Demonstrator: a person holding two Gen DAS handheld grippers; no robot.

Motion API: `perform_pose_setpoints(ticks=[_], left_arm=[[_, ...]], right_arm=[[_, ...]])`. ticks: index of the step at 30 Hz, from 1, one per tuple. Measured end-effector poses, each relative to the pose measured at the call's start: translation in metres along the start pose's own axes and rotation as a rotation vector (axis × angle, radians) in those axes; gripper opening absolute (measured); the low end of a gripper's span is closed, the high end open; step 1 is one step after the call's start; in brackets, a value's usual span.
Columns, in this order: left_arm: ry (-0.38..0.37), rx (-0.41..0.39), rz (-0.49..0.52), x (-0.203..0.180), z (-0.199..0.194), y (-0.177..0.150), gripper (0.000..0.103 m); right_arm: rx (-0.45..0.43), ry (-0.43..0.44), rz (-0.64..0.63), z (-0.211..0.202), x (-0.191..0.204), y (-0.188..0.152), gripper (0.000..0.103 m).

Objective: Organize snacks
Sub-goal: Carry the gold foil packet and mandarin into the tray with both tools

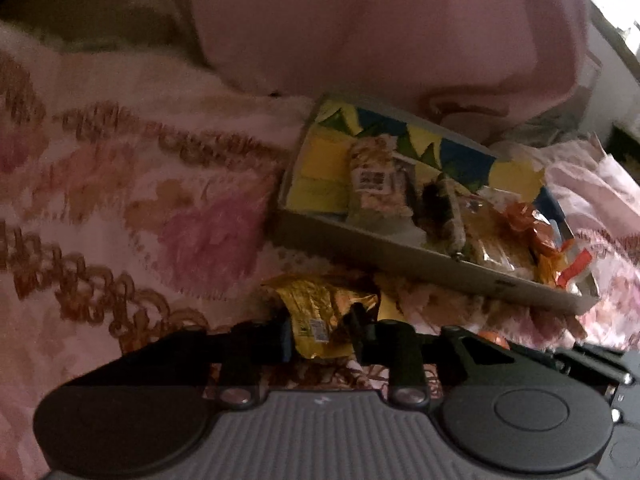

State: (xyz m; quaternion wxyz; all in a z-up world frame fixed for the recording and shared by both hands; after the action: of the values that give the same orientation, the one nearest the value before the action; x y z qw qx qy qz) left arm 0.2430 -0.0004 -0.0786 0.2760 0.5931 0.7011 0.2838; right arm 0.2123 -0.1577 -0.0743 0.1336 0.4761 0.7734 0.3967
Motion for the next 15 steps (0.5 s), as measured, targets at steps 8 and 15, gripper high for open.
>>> perform_pose_setpoints(ticks=[8,15], left_arm=[[0.073,-0.149,0.172,-0.026,-0.021,-0.005,0.008],[0.087,-0.232,0.18,-0.029,-0.04,0.0,0.001]], right_arm=[[-0.032,-0.013,-0.021,-0.006,0.004,0.005,0.034],[-0.061,-0.025,-0.034,-0.013,0.006,0.009,0.034]])
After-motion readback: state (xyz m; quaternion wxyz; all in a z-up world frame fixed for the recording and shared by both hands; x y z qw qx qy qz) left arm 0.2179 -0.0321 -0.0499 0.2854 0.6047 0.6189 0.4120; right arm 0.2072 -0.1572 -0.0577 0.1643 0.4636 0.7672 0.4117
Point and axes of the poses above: each gripper's, at about its wrist camera, not at the fingertips, and z roughly the way its jaws point, x to its left, y to its top, the point moved 2 cm from there along z, roughly the way its jaws point, and after that the axes turned 13 degrees about y, right-handed, at the moved point
